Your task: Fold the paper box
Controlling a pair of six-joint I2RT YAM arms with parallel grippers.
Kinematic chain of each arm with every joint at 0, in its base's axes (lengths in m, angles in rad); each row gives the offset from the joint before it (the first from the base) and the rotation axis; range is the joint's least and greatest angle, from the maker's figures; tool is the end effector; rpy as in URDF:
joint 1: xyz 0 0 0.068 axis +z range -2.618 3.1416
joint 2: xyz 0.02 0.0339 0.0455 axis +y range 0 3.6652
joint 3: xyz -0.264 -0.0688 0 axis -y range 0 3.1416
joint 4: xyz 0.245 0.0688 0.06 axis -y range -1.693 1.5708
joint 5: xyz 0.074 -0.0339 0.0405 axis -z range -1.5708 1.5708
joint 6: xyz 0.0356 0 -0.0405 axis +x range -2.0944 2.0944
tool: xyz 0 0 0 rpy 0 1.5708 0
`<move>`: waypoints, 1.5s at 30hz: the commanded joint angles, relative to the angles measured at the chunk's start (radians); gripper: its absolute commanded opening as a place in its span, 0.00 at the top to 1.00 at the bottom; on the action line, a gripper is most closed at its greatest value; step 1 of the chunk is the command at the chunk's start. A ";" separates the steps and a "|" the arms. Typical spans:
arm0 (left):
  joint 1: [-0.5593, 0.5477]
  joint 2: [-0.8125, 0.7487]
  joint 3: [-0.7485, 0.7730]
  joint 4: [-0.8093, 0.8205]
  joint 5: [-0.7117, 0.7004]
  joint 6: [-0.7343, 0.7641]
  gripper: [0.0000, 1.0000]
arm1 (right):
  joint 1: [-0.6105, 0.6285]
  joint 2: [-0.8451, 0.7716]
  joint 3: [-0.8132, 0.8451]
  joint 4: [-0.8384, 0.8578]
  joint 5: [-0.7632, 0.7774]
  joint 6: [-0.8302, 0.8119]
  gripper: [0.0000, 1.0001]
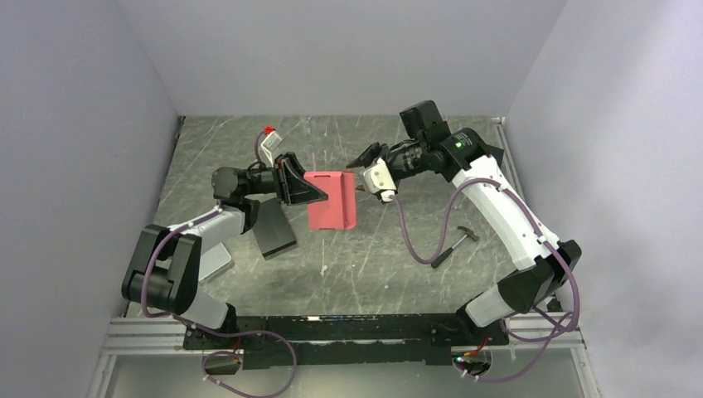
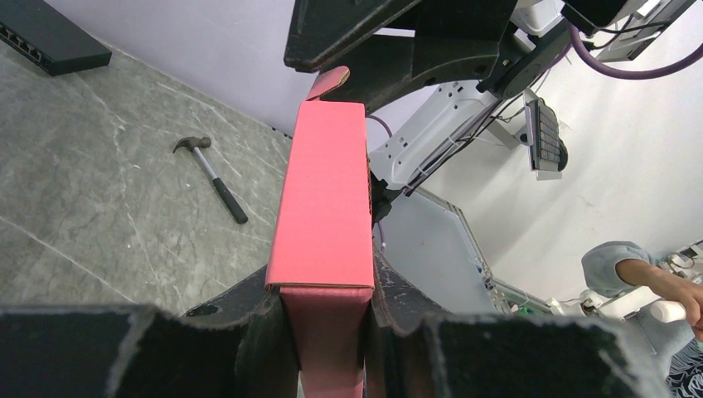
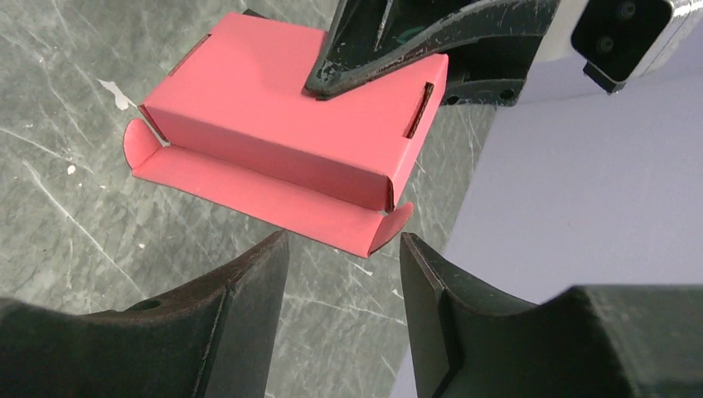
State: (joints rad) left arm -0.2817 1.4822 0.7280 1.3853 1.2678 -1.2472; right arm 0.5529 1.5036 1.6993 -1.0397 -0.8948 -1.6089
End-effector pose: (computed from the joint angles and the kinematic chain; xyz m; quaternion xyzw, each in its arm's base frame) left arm 0.2639 -0.1118 0.3024 0.2984 0.5683 -0.6908 0.3329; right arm 0.2364 0.1785 0.4115 -0.8159 0.2608 0.1878 0.4805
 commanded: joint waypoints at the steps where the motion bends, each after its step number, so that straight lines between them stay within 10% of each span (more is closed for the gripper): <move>1: -0.002 0.008 0.039 0.097 -0.001 -0.042 0.98 | 0.008 0.000 0.039 0.005 -0.010 -0.023 0.46; 45: -0.005 0.056 0.091 0.170 0.011 -0.174 0.98 | 0.046 0.005 0.059 -0.022 0.063 -0.086 0.48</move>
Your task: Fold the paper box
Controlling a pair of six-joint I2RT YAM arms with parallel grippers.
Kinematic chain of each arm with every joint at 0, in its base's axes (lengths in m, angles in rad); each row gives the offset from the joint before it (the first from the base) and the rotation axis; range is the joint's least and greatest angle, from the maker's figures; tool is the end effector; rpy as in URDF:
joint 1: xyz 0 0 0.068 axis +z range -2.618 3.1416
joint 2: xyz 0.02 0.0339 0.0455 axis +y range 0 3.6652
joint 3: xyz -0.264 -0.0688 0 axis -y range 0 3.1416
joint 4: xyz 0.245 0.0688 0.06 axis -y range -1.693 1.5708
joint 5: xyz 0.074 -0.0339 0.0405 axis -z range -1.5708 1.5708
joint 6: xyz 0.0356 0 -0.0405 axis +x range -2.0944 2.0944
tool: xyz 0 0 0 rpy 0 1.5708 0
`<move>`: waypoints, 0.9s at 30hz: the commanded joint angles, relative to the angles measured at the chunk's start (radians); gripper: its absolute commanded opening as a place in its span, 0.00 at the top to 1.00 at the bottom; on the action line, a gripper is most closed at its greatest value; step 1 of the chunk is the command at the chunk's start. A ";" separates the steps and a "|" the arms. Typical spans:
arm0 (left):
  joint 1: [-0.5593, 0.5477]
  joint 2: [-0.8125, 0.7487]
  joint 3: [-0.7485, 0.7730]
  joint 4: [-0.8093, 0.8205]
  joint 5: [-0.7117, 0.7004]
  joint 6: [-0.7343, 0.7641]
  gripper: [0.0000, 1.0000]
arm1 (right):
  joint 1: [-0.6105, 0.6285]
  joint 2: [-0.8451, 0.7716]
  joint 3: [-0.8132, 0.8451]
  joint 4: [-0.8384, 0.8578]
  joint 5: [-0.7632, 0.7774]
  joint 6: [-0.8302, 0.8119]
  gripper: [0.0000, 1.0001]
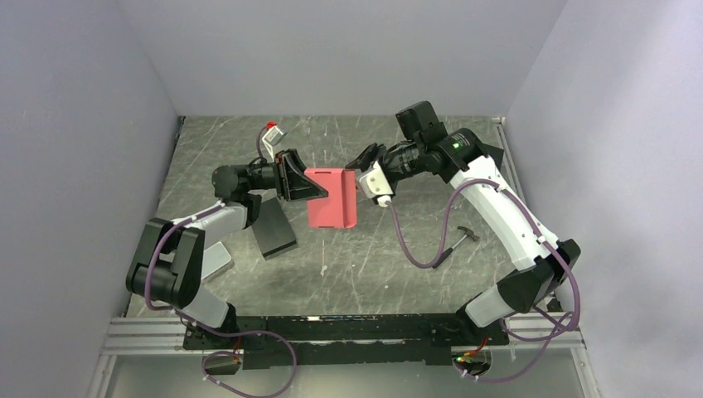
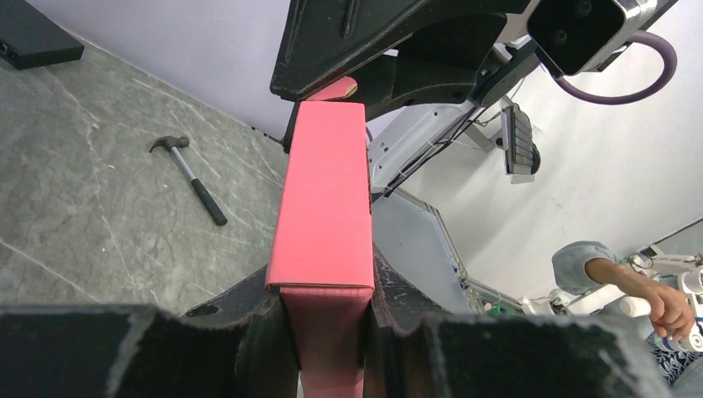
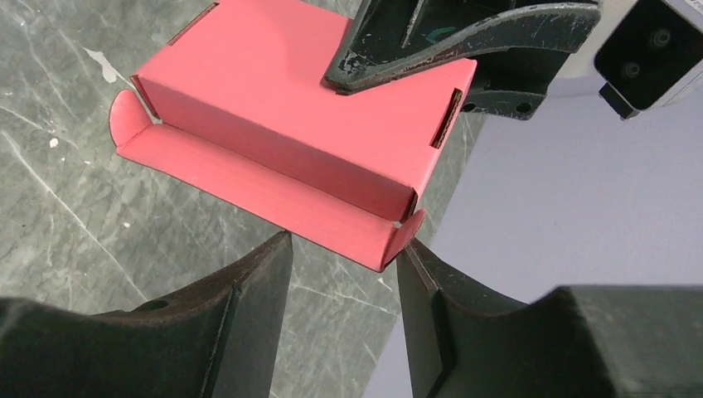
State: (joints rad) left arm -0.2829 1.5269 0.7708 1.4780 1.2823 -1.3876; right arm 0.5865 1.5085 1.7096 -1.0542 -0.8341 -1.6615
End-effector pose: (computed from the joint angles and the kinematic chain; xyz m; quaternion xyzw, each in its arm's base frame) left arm 0.2699 -0.1140 0.3084 0.2908 0.5669 -0.7068 0.3074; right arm 0.2320 0.1858 0.4110 -0.8335 0.2416 0.1614 0.4700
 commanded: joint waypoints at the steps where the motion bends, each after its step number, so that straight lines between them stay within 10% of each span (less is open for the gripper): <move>1: -0.004 0.014 0.051 0.077 -0.003 -0.039 0.98 | 0.014 0.000 0.050 -0.008 0.009 -0.034 0.48; 27: -0.005 0.049 0.087 0.078 -0.018 -0.094 0.99 | 0.048 -0.011 0.026 0.031 0.096 -0.028 0.55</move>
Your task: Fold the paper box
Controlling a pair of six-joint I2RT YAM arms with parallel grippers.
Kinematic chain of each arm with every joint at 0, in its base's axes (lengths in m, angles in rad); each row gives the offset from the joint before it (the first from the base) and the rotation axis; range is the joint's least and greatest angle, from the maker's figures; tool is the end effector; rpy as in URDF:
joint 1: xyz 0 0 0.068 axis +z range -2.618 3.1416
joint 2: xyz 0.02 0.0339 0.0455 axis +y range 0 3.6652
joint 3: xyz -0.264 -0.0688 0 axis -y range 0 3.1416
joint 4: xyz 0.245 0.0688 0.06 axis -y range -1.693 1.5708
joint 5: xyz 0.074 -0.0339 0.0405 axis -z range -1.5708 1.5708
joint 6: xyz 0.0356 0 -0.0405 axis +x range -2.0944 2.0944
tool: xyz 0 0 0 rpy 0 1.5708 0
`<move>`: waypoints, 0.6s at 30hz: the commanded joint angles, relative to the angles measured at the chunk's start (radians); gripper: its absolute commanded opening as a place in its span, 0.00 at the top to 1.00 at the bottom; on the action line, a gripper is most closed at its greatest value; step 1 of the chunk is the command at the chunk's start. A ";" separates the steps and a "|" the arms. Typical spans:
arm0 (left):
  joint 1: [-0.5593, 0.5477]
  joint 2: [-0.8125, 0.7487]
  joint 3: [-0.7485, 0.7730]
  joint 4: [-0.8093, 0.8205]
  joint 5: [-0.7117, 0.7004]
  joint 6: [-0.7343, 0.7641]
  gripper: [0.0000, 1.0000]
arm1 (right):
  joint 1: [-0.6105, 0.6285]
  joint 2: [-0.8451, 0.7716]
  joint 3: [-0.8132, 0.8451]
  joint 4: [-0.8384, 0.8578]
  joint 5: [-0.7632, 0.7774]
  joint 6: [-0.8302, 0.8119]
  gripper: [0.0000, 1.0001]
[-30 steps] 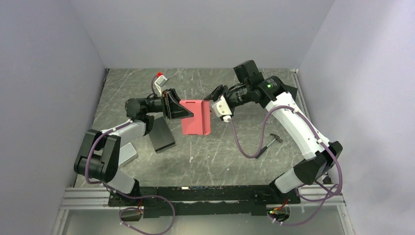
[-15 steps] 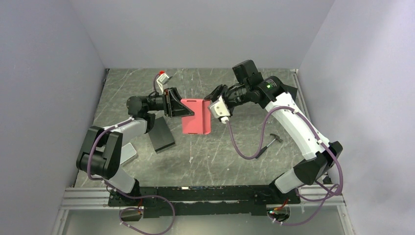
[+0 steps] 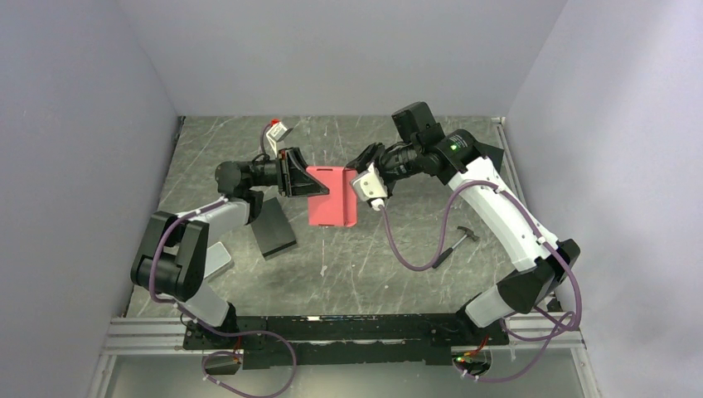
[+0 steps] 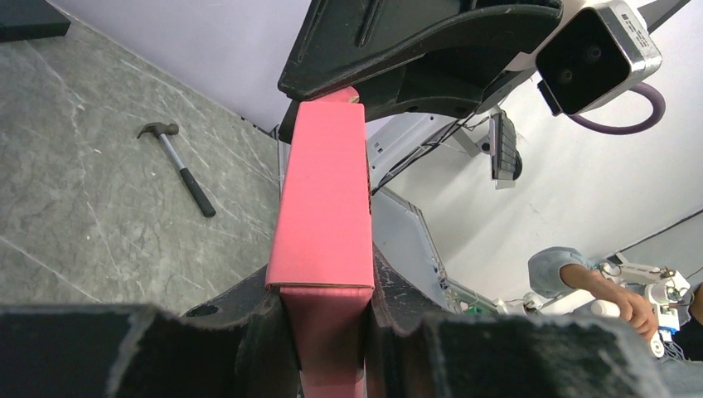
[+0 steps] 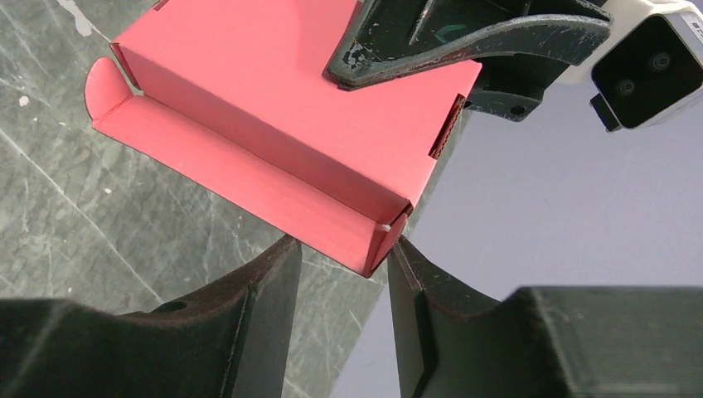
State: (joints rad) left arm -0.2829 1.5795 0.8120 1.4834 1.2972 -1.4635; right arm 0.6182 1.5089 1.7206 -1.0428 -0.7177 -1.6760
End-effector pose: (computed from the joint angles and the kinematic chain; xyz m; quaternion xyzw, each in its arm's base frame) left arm 0.2817 -0.1176 0.3054 0.2728 0.5804 -0.7167 0.2740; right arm 0.2297 0.1921 0.4127 -0.8480 0.2432 0.1119 0.4574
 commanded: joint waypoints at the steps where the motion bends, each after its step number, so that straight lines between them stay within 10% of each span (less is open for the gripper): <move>1: -0.005 -0.002 0.047 0.072 -0.034 -0.018 0.99 | 0.017 -0.011 0.016 0.021 -0.018 -0.013 0.55; 18: -0.027 0.023 0.059 0.071 -0.023 -0.029 0.99 | 0.038 0.002 0.016 0.071 0.026 0.047 0.57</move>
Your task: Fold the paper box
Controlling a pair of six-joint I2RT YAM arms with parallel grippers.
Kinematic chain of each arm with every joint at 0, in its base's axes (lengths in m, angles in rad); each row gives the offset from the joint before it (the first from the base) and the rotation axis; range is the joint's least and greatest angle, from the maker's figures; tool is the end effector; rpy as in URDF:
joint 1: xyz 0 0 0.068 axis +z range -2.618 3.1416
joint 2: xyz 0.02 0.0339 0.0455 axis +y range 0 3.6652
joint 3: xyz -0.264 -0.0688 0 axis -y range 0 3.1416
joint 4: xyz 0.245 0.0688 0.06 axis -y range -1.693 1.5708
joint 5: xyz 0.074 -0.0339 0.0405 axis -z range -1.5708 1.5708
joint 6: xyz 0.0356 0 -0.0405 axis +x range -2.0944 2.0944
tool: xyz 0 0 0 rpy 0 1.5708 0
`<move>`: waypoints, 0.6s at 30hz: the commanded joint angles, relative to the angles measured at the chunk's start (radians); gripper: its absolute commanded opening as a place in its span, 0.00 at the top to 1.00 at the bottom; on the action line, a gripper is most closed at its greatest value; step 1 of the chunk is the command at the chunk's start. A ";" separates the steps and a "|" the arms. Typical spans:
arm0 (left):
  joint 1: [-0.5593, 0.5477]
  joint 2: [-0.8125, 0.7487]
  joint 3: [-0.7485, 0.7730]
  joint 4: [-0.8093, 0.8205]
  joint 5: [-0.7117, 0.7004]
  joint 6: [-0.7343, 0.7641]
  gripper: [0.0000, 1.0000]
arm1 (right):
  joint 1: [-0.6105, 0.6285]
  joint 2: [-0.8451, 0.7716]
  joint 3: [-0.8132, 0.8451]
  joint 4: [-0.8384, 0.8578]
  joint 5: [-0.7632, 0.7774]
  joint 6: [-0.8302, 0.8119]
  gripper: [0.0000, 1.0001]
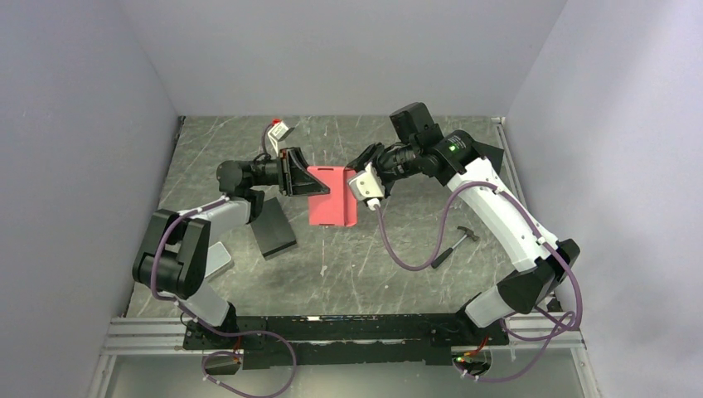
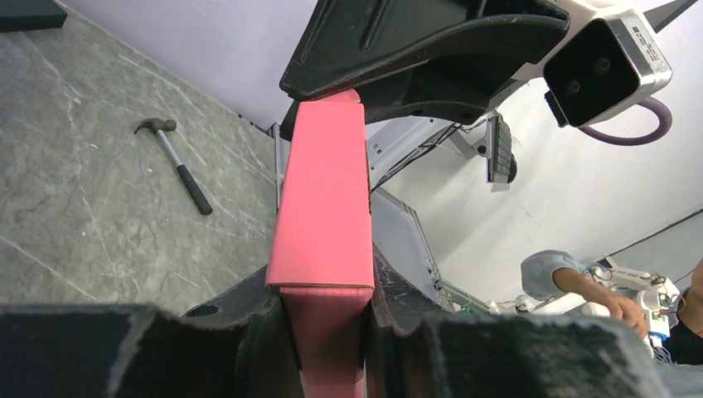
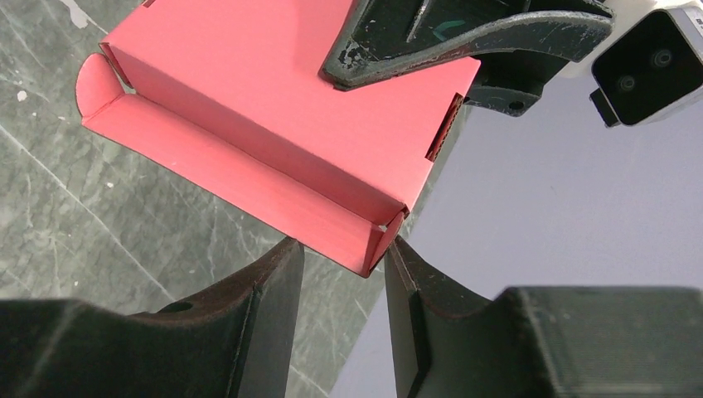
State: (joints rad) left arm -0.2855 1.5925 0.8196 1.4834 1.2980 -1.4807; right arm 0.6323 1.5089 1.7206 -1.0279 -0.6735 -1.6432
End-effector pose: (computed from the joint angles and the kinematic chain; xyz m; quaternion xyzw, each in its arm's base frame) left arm 0.2843 -0.1192 0.3038 0.2672 0.5837 -0.7195 0.2649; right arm 0.2292 0.1954 0.4129 -0.8475 0.2577 0.1004 0.4530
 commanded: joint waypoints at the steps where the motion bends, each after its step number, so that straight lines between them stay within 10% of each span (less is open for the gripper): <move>1: -0.026 0.011 0.053 0.071 -0.023 -0.013 0.99 | 0.025 0.002 0.017 0.058 -0.013 0.017 0.58; 18: -0.041 0.030 0.061 0.002 -0.023 0.013 0.99 | 0.078 0.014 0.010 0.087 0.080 0.055 0.58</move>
State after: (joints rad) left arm -0.2935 1.6295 0.8337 1.4769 1.2980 -1.4830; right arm 0.6655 1.5097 1.7206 -1.0241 -0.5671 -1.5917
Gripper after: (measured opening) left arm 0.304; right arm 0.429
